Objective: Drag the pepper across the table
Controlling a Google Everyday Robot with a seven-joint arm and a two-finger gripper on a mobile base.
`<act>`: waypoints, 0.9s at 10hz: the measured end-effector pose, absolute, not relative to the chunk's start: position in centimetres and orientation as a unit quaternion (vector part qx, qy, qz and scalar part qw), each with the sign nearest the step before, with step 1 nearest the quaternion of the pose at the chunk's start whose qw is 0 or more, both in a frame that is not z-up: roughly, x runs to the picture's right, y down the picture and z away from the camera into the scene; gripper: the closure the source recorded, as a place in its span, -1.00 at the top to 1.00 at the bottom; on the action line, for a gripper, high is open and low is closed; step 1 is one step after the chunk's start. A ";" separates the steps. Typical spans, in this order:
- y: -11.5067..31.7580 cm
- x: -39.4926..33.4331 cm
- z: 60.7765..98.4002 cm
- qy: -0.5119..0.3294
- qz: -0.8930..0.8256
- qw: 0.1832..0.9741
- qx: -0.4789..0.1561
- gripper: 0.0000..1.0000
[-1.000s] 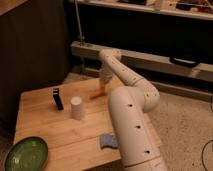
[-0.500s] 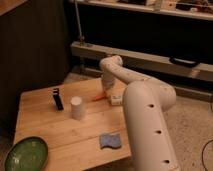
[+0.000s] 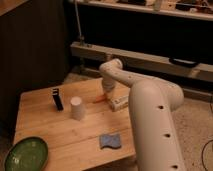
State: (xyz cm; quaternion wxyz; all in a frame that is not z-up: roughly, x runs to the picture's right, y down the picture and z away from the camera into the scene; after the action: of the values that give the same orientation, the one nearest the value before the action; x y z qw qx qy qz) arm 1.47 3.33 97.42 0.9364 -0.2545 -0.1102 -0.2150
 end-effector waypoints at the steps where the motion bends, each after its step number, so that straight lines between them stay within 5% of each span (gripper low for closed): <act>1: 3.7 1.3 97.3 -0.113 -0.212 0.936 -0.257 -0.70; 9: 4.0 1.4 96.9 -0.111 -0.218 0.935 -0.257 -0.70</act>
State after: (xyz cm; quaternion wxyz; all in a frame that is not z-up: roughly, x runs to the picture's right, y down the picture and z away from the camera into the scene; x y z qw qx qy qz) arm 1.40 4.00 96.87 0.9351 -0.2566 -0.1111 -0.2178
